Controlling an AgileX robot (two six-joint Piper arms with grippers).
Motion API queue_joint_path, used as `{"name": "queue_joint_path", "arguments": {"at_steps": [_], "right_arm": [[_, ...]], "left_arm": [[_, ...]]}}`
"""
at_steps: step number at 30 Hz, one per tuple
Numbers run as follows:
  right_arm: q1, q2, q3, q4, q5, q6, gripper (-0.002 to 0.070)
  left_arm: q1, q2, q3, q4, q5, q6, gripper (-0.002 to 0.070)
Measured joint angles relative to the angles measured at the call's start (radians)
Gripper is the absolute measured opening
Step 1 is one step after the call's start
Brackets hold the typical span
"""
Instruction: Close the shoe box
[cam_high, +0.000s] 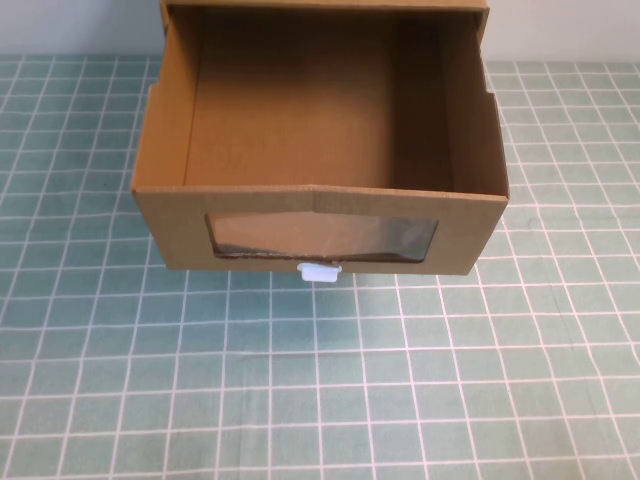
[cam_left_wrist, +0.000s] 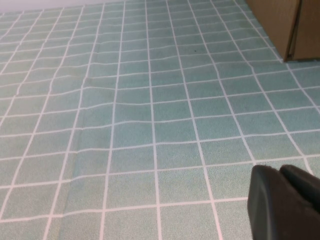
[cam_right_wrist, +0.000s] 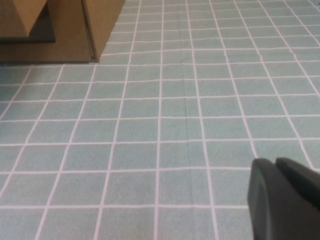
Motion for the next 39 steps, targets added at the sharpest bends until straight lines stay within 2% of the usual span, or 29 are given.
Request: {"name": "queue_joint_path", "arguments": {"at_steps": [5,12,17,20,26,31,34,39], "right_arm": [[0.000,0.000,0.000,0.000,0.000,0.000,-0.0011],[0.000,0.000,0.000,0.000,0.000,0.000,-0.0011],[0.000,0.000,0.000,0.000,0.000,0.000,-0.0011],[0.000,0.000,0.000,0.000,0.000,0.000,-0.0011],[0.000,0.000,0.000,0.000,0.000,0.000,-0.0011],[0.000,0.000,0.000,0.000,0.000,0.000,-0.0011],[0.000,0.000,0.000,0.000,0.000,0.000,-0.0011],[0.000,0.000,0.000,0.000,0.000,0.000,-0.0012]], "left_arm": [[0.000,0.000,0.000,-0.033,-0.022,-0.064,-0.0005],[0.000,0.000,0.002,-0.299,-0.232,-0.318,-0.0005],[0.000,0.000,0.002,-0.331,-0.316,-0.300,-0.0005],[0.000,0.000,-0.017,-0.333,-0.261,-0.291,-0.0005],[0.000,0.101,-0.265,-0.335,0.008,-0.217,-0.0005],[0.000,0.360,-0.531,-0.337,0.221,0.002,-0.0005],[0.000,0.534,-0.673,-0.369,0.277,0.126,-0.0005],[0.000,0.799,-0.929,-0.450,0.340,0.240,-0.0005]]}}
